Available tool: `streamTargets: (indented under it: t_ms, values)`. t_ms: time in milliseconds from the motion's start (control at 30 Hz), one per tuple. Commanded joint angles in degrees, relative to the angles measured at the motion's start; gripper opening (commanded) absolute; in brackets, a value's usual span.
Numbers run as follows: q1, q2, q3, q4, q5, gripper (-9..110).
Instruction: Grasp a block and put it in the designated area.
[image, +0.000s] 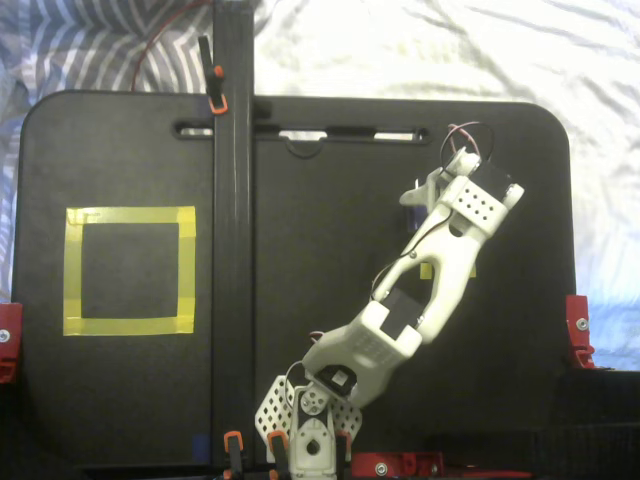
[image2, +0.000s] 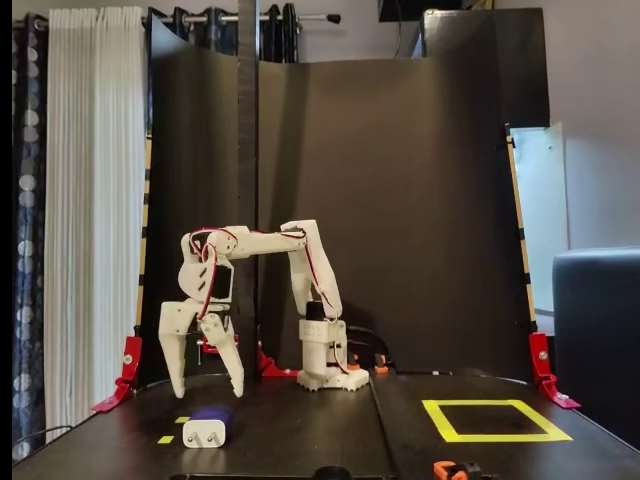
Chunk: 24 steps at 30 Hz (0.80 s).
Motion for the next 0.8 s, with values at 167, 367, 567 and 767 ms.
streamTargets:
  t_ms: [167, 367, 567, 767]
  values:
    - [0.18, -0.09, -1.85, 1.32, -1.05, 34]
    - [0.09, -1.76, -1.76, 2.55, -2.02, 34]
    - [0.18, -4.04, -1.76, 1.58, -2.46, 34]
    - [0.44, -6.77, -1.76, -0.44, -2.81, 34]
